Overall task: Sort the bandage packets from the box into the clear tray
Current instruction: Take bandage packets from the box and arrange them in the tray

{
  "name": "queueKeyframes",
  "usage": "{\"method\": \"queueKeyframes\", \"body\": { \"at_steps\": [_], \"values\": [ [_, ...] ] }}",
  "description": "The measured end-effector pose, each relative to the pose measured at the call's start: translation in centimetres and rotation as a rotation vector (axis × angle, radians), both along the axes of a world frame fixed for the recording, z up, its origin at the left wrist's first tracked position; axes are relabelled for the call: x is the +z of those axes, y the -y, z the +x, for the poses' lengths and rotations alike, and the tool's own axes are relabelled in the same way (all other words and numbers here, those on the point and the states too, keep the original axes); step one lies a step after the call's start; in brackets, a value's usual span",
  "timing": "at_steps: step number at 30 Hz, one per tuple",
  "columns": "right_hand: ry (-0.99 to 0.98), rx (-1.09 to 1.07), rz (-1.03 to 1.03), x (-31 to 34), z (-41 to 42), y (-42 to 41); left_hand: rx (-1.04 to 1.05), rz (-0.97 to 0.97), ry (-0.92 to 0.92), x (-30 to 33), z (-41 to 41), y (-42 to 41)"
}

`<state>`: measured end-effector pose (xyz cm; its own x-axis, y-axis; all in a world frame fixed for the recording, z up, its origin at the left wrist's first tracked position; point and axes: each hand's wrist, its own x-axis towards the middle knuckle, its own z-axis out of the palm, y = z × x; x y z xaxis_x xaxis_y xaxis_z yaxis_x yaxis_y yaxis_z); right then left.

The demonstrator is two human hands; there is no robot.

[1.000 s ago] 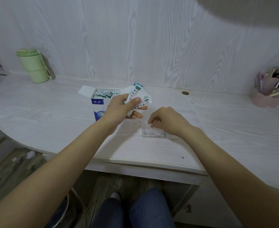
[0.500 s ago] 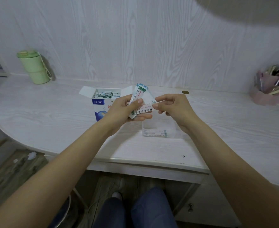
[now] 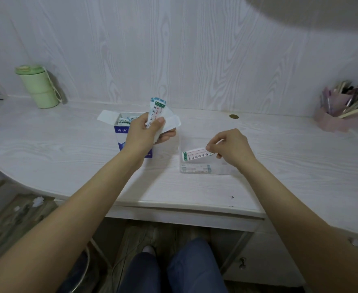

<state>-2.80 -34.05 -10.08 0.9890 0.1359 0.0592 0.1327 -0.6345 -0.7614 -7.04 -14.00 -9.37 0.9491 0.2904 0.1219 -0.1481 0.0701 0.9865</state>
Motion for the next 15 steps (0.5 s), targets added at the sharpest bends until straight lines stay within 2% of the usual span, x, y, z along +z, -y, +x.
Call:
{"method": "queueKeyframes", "body": {
  "at_steps": [9, 15],
  "values": [
    [0.007, 0.065, -0.513, 0.2, -0.2, -2.0, -0.030, 0.032, -0.008, 0.1, 0.0, 0.9],
    [0.060, 0.074, -0.652, 0.2, -0.1, -2.9, -0.058, 0.044, -0.006, 0.0, 0.0, 0.8]
  ]
}}
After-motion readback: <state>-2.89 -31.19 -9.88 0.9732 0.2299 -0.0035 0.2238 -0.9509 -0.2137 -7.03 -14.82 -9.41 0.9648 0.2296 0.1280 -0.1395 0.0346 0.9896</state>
